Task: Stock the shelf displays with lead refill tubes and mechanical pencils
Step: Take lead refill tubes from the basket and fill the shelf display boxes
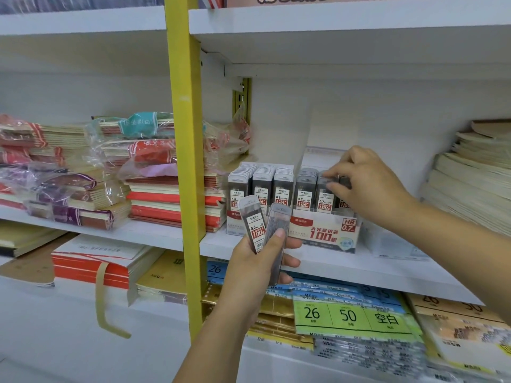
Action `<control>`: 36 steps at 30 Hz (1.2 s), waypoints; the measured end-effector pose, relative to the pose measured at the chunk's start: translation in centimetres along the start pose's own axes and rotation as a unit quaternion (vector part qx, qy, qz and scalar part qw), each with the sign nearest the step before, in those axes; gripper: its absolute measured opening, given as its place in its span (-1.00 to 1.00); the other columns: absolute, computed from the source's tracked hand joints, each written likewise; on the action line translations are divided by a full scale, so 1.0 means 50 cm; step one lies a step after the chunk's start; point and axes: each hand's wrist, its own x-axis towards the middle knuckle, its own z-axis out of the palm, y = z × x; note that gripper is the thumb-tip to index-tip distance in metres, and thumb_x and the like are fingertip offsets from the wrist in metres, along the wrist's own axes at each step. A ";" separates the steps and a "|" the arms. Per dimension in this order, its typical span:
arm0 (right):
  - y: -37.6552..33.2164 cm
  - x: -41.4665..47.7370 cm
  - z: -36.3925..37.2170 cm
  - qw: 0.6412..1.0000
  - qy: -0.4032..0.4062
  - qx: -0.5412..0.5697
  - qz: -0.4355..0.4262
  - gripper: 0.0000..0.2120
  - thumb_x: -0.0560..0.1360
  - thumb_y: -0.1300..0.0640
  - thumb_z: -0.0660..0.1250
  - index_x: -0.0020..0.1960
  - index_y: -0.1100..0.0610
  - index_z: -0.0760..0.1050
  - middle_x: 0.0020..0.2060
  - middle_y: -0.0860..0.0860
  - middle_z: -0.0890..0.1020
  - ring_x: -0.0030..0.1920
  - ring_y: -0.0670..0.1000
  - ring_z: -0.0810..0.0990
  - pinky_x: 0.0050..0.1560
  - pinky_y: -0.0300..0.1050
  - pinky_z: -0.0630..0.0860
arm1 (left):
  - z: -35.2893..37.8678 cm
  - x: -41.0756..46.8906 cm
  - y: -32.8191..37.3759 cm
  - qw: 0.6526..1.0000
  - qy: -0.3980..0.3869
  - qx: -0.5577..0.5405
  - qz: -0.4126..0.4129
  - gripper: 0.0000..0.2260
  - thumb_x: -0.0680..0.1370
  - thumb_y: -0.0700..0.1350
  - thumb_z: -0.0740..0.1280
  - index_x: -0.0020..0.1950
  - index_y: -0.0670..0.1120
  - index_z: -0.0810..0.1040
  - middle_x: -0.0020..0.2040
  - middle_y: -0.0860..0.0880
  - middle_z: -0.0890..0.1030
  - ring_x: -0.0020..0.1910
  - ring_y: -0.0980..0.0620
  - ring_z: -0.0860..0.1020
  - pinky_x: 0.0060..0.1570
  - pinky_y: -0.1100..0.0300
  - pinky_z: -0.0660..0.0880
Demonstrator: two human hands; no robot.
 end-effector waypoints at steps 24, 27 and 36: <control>-0.054 -0.102 -0.031 0.809 -0.134 0.559 0.122 -0.72 0.38 -0.04 0.43 0.05 0.03 0.56 -0.05 0.05 0.70 -0.07 0.02 0.68 -0.09 -0.18 0.55 | 0.007 -0.022 0.006 0.996 -0.073 -0.023 -0.049 -0.73 0.43 0.17 0.49 0.10 0.16 0.67 0.00 0.01 0.71 -0.20 0.13 0.58 -0.29 0.28 0.49; -0.052 -0.110 -0.020 0.805 -0.124 0.565 0.134 -0.77 0.51 0.14 0.36 0.15 -0.02 0.53 0.01 -0.01 0.71 0.02 -0.03 0.68 -0.05 -0.19 0.59 | 0.007 -0.016 -0.004 0.998 -0.053 0.018 -0.042 -0.74 0.41 0.01 0.52 0.06 0.25 0.66 -0.14 0.14 0.67 -0.26 0.17 0.53 -0.31 0.28 0.45; -0.040 -0.092 -0.041 0.848 -0.043 0.505 0.153 -0.86 0.51 0.23 0.37 0.04 0.10 0.47 -0.18 0.00 0.73 -0.24 0.00 0.69 -0.31 -0.22 0.59 | 0.017 -0.003 -0.006 0.999 -0.029 0.010 -0.033 -0.82 0.61 0.03 0.34 0.21 0.10 0.53 -0.07 0.03 0.72 -0.35 0.15 0.53 -0.46 0.28 0.41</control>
